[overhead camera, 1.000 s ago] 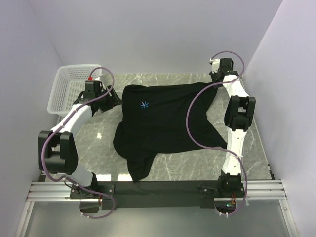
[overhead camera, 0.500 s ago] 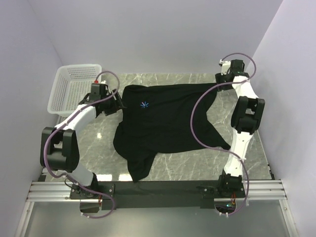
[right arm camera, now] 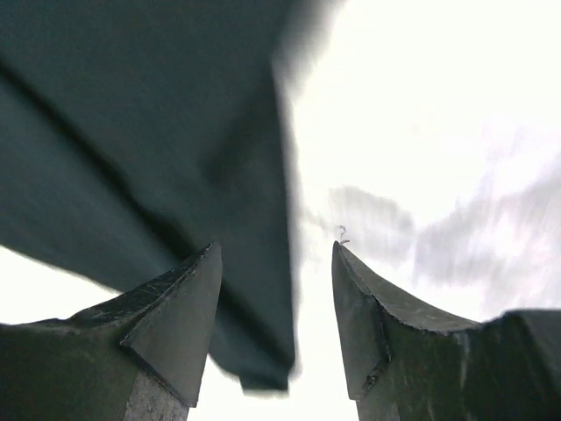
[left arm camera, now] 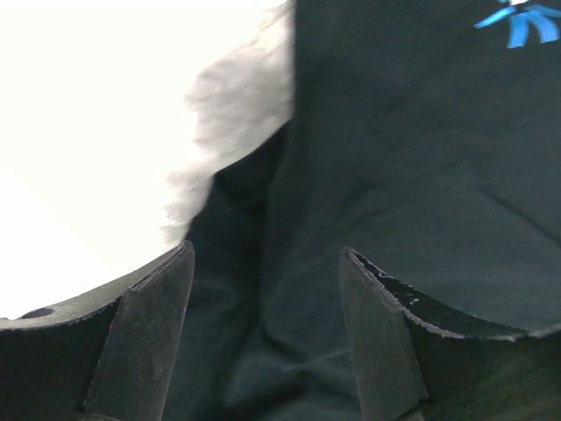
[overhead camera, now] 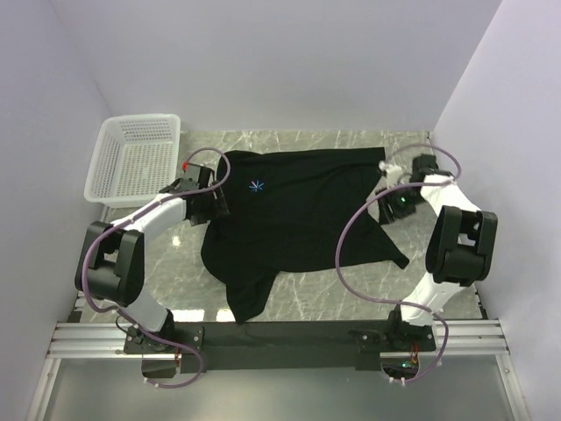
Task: Fold and stack the t-shirts
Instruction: Flatten the tshirt out
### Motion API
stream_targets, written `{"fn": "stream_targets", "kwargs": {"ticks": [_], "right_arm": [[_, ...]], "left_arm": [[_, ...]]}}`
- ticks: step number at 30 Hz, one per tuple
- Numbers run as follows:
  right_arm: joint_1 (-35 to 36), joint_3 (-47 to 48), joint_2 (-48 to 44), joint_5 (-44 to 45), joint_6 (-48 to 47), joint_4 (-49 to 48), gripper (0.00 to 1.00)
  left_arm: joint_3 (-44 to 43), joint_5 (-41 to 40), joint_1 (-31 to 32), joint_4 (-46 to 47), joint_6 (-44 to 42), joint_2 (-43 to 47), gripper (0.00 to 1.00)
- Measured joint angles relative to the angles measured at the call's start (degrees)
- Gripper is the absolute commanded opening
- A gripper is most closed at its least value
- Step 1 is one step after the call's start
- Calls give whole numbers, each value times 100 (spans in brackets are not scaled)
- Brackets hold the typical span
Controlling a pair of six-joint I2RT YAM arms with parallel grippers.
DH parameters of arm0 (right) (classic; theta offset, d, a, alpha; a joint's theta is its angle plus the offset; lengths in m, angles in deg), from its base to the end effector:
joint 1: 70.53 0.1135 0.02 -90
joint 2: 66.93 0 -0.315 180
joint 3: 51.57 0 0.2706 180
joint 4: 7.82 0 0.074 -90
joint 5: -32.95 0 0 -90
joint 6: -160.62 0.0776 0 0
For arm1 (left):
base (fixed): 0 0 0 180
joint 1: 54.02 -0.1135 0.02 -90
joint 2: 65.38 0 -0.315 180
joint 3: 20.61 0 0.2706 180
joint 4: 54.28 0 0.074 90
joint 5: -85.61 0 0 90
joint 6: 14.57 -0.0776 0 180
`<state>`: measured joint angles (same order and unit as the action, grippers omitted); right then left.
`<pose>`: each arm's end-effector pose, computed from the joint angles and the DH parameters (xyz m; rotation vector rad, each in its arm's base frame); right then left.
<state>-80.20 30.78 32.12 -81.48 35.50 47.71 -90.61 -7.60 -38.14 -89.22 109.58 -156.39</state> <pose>0.3730 -0.0310 0.2091 -0.6767 2.5862 0.3756 0.3503 -0.0951 0.2059 -0.4293 2.5312 -0.2672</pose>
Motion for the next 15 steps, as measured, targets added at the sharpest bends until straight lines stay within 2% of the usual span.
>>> {"fn": "stream_targets", "kwargs": {"ticks": [3,6,11,15], "right_arm": [[-317,-557,-201,356,-37,57,60],[-313,-929,-380,535,-57,103,59],[-267,-1285,-476,693,-35,59,57],[-267,-1377,-433,826,116,-50,51]], "left_arm": [[68,-160,-7,-146,52,22,76],[133,-256,-7,-238,122,105,79],[455,-278,-74,-243,275,623,82],[597,-271,-157,-173,352,992,82]]}}
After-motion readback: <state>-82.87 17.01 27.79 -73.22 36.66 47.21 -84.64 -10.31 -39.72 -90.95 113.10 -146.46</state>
